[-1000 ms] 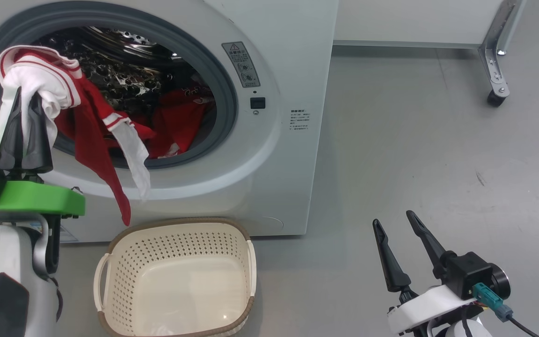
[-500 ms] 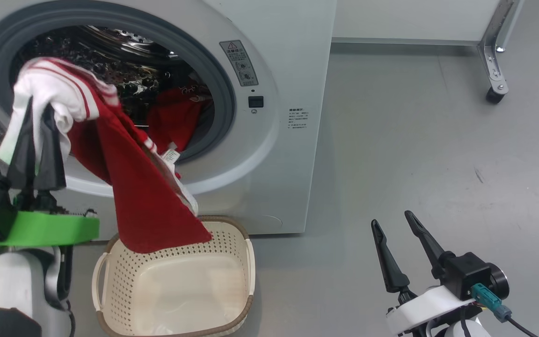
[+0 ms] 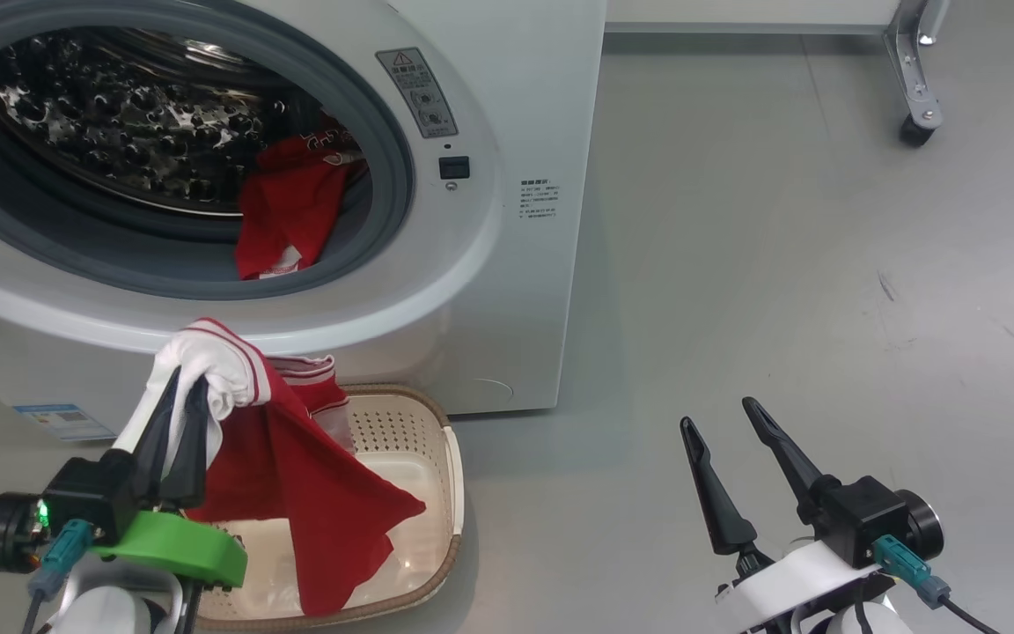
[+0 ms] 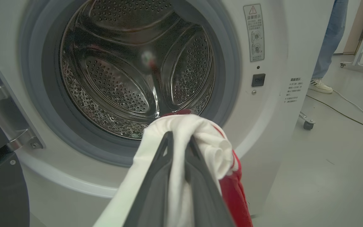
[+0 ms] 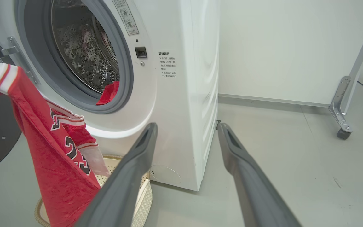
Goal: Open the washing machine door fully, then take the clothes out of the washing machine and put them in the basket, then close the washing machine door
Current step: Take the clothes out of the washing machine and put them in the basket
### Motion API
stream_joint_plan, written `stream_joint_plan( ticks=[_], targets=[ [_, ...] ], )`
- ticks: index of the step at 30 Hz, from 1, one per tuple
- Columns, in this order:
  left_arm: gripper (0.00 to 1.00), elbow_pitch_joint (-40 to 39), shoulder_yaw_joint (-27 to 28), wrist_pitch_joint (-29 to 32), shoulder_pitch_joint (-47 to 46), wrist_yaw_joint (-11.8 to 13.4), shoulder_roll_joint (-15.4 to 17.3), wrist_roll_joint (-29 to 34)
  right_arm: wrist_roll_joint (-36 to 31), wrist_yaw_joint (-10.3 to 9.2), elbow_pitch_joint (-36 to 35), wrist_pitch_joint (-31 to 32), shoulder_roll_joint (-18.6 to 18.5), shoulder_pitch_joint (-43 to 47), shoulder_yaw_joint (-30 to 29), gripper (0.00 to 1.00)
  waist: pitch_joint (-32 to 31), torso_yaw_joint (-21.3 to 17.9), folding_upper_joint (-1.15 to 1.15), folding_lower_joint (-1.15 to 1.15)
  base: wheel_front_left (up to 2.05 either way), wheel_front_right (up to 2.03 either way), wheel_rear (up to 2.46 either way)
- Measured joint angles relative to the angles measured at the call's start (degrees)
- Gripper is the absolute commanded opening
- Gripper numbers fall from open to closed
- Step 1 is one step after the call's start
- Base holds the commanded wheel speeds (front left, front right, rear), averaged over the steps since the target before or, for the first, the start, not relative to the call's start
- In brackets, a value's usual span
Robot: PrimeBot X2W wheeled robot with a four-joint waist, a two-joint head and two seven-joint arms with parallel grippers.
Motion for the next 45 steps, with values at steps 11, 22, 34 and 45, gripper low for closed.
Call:
stream_joint_plan(
  ticks=[11,22,34,45],
  targets=[
    [0.0,6.6,-1.8,0.0,-0.7,-0.2,0.7,0.2,-1.1,0.0,-1.5,0.0,0.0,-2.4,0.5,1.0,5.4,-2.2,0.0,0.0,0.0,0.0,0.0],
    [0.0,15.1,-2.7,1.4,-6.7,-0.5,1.2,1.3,-2.4,-0.01,-2.6,0.0,0.1,-5.1,0.6,1.0,10.9,-3.8,0.0,0.0,0.0,0.0,0.0],
    [0.0,27.7,-1.6,4.1,-10.8,-0.4,1.4,1.4,-3.4,-0.07,-3.2,0.0,0.1,-7.1,1.3,1.0,16.1,-4.5,0.0,0.0,0.0,0.0,0.0],
    [1.0,34.9,0.0,3.5,-14.3,0.5,0.6,-1.0,-3.4,-0.16,-3.2,0.0,0.1,-8.3,1.3,1.0,17.8,-4.1,0.0,0.0,0.0,0.0,0.0]
  ],
)
